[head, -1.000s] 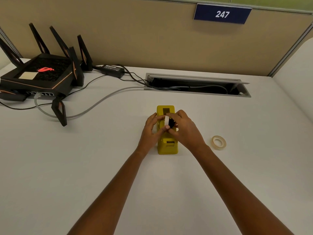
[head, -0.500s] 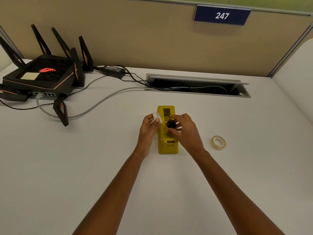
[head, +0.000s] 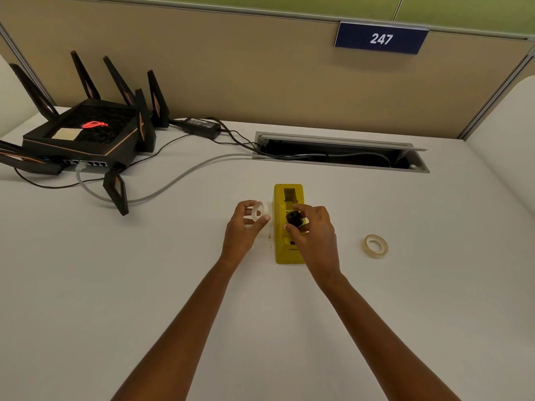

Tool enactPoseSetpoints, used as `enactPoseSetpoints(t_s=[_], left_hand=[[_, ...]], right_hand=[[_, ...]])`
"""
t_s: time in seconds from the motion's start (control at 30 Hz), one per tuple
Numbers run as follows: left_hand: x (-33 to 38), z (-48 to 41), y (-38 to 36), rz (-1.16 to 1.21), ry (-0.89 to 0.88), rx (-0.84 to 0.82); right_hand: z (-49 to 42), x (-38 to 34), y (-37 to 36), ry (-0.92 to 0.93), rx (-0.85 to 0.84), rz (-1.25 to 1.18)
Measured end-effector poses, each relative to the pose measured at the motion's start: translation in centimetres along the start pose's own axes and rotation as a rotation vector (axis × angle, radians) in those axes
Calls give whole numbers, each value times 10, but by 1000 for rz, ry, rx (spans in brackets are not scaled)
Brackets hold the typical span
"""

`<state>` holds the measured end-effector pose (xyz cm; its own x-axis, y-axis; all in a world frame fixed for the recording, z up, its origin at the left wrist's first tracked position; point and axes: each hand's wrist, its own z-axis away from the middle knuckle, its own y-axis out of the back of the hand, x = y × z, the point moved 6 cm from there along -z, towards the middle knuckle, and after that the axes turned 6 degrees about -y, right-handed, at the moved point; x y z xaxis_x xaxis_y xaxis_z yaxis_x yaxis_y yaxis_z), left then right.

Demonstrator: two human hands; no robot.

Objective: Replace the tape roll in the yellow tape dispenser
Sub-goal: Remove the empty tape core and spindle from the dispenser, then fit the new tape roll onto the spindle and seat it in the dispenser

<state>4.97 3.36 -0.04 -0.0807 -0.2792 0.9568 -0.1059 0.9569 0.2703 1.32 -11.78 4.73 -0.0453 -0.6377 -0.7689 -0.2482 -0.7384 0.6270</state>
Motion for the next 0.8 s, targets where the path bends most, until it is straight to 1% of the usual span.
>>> enactPoseSetpoints(t_s=[0.2, 0.3, 0.47, 0.8], left_hand=[[0, 2, 12, -459, -92, 25], [-3, 3, 16, -588, -96, 21], [-9, 5, 19, -676, -98, -18], [-12, 7, 20, -720, -84, -28]], right_hand=[[4, -3, 1, -30, -8, -22], [6, -5, 0, -28, -6, -33], [5, -8, 2, -10, -8, -57], [-1, -11, 15, 28, 4, -82]])
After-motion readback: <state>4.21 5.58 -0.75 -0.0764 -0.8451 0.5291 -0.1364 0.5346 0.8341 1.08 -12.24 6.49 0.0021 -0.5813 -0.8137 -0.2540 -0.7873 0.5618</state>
